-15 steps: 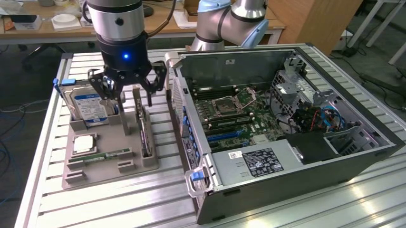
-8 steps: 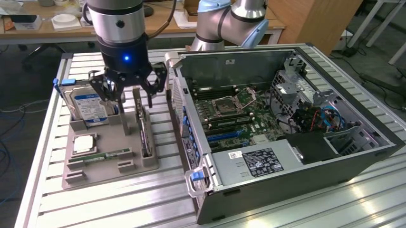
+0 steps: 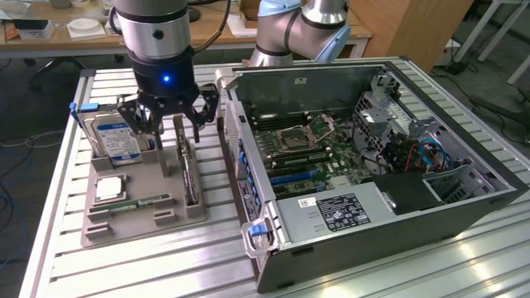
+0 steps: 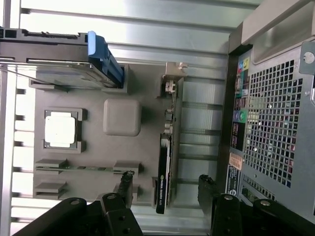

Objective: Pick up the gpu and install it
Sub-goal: 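Pick up the gpu and move the gpu toward the slot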

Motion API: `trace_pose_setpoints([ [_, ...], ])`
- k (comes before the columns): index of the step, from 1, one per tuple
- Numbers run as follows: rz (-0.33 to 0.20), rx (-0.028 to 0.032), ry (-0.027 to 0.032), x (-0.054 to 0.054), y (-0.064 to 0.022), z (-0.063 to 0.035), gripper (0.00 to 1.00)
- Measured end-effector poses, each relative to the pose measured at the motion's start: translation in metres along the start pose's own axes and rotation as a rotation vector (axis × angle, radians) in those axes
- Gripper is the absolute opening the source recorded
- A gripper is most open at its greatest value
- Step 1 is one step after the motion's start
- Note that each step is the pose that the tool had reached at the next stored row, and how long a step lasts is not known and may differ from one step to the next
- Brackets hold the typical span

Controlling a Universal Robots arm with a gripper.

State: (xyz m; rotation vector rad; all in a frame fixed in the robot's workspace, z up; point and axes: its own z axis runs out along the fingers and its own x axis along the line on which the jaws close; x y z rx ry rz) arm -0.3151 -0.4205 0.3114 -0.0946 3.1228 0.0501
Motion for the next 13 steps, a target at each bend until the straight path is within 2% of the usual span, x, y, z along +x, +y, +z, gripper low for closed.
trace_pose_setpoints([
  [13,0.0,0.0,0.0001,-0.0002,-0.0016,0.0055,0.65],
])
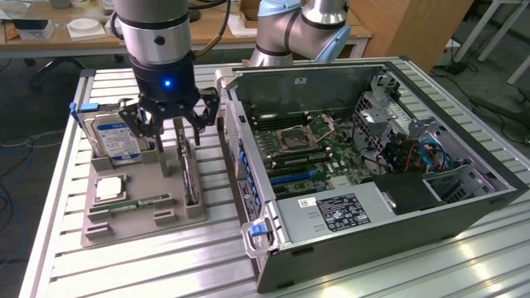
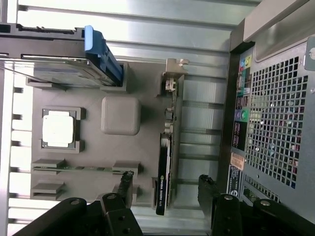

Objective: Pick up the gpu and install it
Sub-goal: 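Pick up the gpu and move the gpu toward the slot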

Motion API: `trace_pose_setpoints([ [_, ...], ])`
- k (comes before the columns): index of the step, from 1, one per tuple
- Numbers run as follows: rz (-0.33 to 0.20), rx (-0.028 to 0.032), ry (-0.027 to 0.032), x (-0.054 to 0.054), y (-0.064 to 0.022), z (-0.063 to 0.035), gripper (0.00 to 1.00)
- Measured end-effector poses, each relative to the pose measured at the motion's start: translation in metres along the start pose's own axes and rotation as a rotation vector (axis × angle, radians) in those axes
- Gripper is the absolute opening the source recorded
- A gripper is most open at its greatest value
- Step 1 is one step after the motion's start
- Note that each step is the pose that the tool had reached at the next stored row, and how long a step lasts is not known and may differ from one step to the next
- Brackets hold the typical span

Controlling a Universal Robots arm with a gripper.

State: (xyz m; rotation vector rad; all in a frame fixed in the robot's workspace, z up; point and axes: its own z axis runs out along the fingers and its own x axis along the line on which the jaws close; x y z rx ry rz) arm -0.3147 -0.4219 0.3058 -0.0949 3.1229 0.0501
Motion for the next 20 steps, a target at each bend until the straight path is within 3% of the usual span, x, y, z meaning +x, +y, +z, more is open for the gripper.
trace_pose_setpoints([
  [20,0.0,-0.0001,-0.0001,0.0,-0.0028,0.0089,0.65],
])
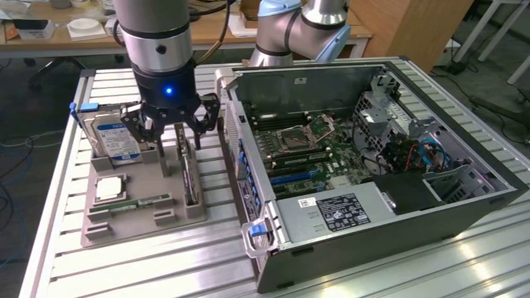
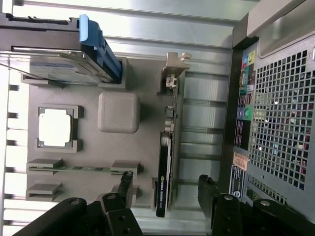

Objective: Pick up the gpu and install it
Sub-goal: 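Pick up the gpu and move the gpu toward the slot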

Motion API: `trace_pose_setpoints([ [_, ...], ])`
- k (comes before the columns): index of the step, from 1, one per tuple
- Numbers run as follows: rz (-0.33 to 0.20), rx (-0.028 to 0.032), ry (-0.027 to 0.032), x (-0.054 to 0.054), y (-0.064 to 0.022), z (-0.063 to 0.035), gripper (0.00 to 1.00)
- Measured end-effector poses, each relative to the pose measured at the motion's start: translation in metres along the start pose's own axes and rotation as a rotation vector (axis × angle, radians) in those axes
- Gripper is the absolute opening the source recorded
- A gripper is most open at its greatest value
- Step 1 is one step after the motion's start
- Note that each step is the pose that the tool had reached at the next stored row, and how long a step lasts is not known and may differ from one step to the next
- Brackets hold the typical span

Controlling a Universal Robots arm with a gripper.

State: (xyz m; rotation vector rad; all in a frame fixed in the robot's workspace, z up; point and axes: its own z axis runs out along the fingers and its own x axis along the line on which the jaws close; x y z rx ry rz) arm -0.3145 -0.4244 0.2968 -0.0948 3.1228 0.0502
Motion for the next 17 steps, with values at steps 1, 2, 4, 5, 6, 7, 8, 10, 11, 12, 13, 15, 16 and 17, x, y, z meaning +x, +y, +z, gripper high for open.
trace_pose_setpoints([
  [1,0.0,0.0,0.0,0.0,-0.0001,0.0004,0.65],
  [2,0.0,0.0,0.0,0.0,-0.0002,0.0008,0.65],
  [4,0.0,0.0,0.0,0.0,-0.0005,0.0017,0.65],
  [5,0.0,0.0,0.0,0.0,-0.0006,0.0022,0.65],
  [6,0.0,0.0,0.0,0.0,-0.0007,0.0026,0.65],
  [7,0.0,0.0,0.0,0.0,-0.0009,0.003,0.65],
  [8,0.0,0.0,0.0,0.0,-0.001,0.0035,0.65],
  [10,0.0,0.0,0.0001,0.0001,-0.0012,0.0043,0.65],
  [11,0.0,0.0001,0.0,0.0001,-0.0014,0.0047,0.65],
  [12,0.0,0.0001,0.0001,0.0001,-0.0015,0.0052,0.65],
  [13,0.0,0.0,0.0001,0.0001,-0.0016,0.0056,0.65],
  [15,0.0,0.0,0.0,0.0001,-0.0019,0.0065,0.65],
  [16,0.0,0.0,0.0,0.0001,-0.002,0.0069,0.65],
  [17,0.0,0.0,0.0,0.0002,-0.0028,0.0096,0.65],
])
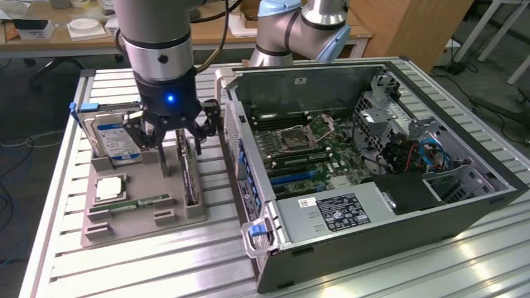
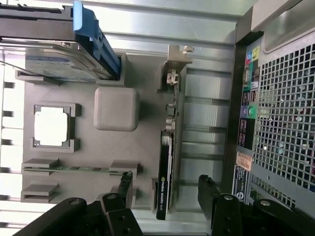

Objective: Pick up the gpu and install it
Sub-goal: 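Pick up the gpu and move the gpu toward the slot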

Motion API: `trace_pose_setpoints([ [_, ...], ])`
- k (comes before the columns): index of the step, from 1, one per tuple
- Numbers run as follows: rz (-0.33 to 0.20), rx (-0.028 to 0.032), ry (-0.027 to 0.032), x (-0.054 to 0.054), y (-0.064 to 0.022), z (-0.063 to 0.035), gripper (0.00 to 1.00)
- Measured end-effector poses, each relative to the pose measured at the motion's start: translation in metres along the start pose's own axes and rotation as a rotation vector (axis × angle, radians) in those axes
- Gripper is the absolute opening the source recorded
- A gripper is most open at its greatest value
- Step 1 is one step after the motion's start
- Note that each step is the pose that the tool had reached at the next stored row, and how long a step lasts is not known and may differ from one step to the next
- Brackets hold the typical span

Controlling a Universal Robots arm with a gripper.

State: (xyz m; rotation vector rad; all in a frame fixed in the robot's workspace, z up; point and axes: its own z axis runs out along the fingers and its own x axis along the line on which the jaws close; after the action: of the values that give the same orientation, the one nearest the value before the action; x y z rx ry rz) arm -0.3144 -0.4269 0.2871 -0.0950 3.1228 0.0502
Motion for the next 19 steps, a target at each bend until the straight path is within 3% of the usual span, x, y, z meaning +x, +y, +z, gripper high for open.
trace_pose_setpoints([
  [3,0.0,0.0,0.0,0.0,-0.0012,0.0051,0.65],
  [19,-0.001,0.0,0.0,-0.001,-0.0029,0.0125,0.65],
])
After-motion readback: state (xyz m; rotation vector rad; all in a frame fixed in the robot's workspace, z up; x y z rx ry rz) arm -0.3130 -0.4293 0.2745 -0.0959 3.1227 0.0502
